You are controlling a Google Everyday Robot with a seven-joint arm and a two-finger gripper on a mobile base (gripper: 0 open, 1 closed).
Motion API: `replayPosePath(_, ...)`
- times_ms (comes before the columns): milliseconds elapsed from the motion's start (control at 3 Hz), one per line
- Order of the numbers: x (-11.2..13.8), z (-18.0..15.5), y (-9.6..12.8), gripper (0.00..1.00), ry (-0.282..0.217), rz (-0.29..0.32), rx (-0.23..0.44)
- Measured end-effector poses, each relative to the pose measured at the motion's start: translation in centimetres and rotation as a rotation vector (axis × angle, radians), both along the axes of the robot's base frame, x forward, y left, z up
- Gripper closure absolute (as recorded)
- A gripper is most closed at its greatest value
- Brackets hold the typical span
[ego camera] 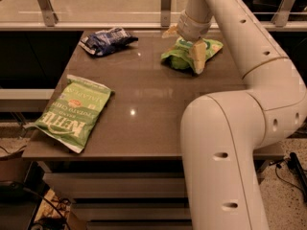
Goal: Move green rice chip bag near green jalapeno chip bag
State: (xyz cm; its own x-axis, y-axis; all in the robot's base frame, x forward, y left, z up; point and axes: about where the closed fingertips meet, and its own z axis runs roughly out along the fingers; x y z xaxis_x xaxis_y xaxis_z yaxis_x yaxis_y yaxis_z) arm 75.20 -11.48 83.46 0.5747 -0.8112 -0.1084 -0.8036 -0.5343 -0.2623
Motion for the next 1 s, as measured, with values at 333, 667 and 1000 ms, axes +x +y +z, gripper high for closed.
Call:
replayPosePath(333, 0.45, -1.23, 0.35, 0.17, 0.01, 0.019, 0.02)
replayPosePath(667, 1.39, -1.4, 0.79, 0.41, -0.019, 0.014, 0.032)
replayPosePath(1000, 1.39, -1.15, 0.79, 0.64, -0.019, 0.014, 0.032)
